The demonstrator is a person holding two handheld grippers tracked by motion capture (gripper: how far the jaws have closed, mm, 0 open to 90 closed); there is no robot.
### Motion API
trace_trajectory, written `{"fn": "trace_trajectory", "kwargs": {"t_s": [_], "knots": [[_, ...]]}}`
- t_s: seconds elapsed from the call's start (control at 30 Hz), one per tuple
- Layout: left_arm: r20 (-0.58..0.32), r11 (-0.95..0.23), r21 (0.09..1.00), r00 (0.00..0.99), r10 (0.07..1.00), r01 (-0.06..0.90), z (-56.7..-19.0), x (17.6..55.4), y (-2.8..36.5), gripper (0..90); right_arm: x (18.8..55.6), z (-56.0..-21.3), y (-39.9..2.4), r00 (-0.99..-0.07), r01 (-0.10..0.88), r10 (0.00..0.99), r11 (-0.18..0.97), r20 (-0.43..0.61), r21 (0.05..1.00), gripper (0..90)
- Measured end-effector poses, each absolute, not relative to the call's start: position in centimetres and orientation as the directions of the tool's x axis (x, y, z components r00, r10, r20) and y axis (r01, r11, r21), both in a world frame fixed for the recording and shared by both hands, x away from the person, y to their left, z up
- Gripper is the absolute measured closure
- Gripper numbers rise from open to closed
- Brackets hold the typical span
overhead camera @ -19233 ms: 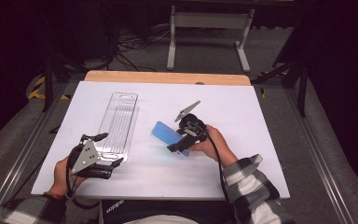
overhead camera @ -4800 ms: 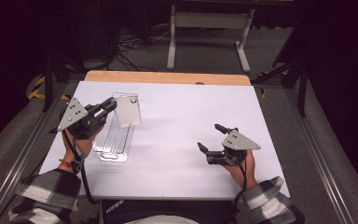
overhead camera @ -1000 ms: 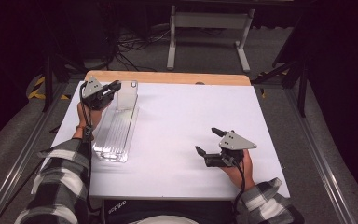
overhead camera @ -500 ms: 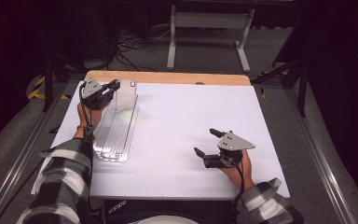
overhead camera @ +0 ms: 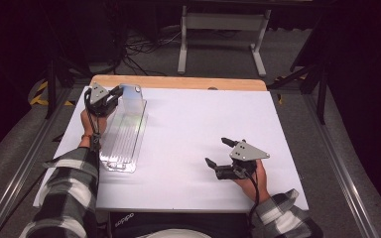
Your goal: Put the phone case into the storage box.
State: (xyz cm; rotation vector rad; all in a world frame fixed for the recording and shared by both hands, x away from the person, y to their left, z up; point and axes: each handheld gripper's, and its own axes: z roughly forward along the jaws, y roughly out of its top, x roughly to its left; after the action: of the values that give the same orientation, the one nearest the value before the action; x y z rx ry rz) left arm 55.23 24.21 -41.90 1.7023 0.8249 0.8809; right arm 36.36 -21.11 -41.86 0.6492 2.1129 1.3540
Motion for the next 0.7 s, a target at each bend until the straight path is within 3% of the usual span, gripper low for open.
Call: {"fn": "trace_trajectory", "kwargs": {"t_s": [0.7], "knots": [[0.176, -0.271, 0.953, 0.486, 0.856, 0.132, -41.97, 55.17, 23.99, 78.0, 36.35, -41.90, -21.04, -0.739, 0.106, 0.648, 0.381, -0.184, 0.918, 14.0]]}}
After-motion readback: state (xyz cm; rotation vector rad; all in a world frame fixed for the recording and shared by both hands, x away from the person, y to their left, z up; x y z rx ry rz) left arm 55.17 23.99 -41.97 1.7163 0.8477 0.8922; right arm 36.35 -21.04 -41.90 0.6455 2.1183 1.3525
